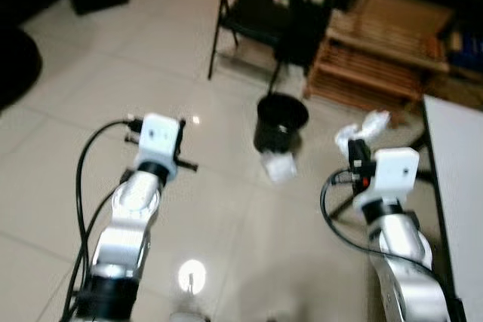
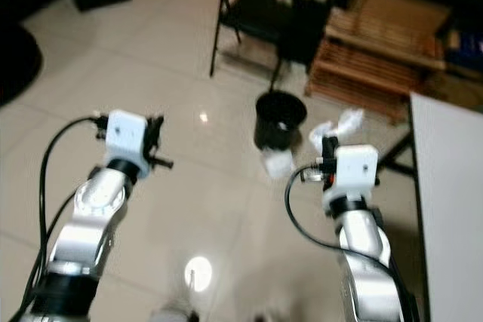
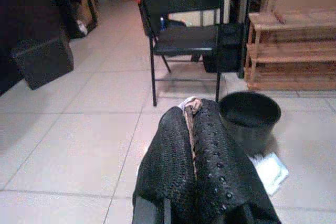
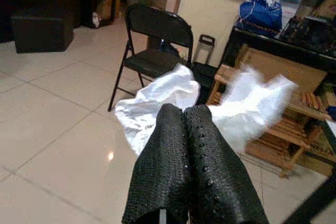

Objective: Picking trash to rubbish bin

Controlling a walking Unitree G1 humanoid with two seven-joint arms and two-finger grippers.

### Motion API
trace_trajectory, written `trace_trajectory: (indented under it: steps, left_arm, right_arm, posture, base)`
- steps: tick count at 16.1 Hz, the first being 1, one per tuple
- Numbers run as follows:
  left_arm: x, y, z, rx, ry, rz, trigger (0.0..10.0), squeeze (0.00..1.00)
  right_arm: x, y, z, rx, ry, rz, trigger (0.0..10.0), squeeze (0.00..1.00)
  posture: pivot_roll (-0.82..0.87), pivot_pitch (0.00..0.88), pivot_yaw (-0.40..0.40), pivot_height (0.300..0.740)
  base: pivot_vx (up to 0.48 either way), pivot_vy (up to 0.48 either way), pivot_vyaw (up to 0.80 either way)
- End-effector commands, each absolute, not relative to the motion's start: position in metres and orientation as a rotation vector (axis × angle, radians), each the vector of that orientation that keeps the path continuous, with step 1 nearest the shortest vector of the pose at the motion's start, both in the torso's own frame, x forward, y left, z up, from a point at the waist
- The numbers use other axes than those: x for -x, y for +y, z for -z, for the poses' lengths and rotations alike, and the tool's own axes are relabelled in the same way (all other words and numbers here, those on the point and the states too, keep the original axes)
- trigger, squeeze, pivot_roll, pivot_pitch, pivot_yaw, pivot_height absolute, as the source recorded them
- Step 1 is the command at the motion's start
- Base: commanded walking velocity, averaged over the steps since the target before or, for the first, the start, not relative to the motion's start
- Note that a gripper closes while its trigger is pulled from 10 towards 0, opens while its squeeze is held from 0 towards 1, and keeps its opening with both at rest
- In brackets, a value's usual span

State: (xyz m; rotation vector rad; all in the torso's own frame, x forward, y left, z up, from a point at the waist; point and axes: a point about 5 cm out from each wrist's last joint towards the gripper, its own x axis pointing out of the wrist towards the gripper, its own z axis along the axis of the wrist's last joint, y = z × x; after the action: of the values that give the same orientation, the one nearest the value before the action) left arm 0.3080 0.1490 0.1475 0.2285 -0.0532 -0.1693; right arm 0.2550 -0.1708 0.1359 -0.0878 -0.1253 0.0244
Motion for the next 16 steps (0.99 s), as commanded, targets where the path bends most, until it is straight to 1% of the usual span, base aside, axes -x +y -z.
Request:
trace_trajectory:
  steps: [1, 14, 16]
  left_arm:
    - [-0.3081, 0.1371, -0.1482, -0.223, -0.058, 0.207, 10.0, 0.0]
    - [-0.3094, 0.1332, -0.1465, -0.222, -0.054, 0.216, 10.0, 0.0]
    - [-0.3099, 0.1329, -0.1458, -0.222, -0.051, 0.218, 10.0, 0.0]
  right_arm:
    - [-0.2515, -0.1837, -0.1356, 0.098, -0.122, 0.021, 10.0, 0.0]
    - [-0.2508, -0.1851, -0.1356, 0.09, -0.127, 0.034, 10.0, 0.0]
    - [-0.2507, -0.1856, -0.1347, 0.089, -0.121, 0.038, 10.0, 0.0]
  posture:
    - [0.25, 0.139, -0.101, 0.74]
    - [0.25, 0.138, -0.098, 0.74]
    - [0.24, 0.139, -0.098, 0.74]
  base:
    - [0.465, 0.0, 0.0]
    - [0.466, 0.0, 0.0]
    - [0.469, 0.0, -0.64]
